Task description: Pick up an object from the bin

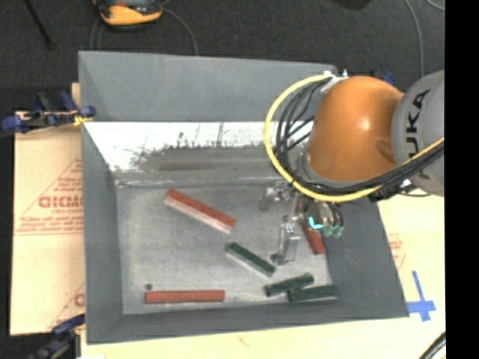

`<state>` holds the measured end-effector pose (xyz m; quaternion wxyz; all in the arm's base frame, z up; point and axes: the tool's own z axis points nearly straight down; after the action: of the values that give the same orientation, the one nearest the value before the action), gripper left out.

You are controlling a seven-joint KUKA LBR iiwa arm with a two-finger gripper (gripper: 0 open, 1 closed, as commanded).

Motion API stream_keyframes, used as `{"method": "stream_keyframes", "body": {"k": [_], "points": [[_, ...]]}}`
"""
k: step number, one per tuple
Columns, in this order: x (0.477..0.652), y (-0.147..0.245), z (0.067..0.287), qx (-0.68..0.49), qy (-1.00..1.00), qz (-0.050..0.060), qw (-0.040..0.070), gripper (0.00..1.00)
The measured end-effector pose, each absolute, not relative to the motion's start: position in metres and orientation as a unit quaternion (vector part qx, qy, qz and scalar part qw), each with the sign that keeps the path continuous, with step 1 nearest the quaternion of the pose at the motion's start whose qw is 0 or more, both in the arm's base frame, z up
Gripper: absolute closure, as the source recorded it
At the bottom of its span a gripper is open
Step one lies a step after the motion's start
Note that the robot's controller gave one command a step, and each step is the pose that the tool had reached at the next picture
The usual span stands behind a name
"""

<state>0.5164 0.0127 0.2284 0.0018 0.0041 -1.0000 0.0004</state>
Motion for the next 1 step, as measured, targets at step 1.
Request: {"method": "stream_keyframes", "body": {"k": [1], "points": [[0.5179, 0.0127, 0.2318, 0.004, -1.0, 0.0, -0.002, 0.0]]}}
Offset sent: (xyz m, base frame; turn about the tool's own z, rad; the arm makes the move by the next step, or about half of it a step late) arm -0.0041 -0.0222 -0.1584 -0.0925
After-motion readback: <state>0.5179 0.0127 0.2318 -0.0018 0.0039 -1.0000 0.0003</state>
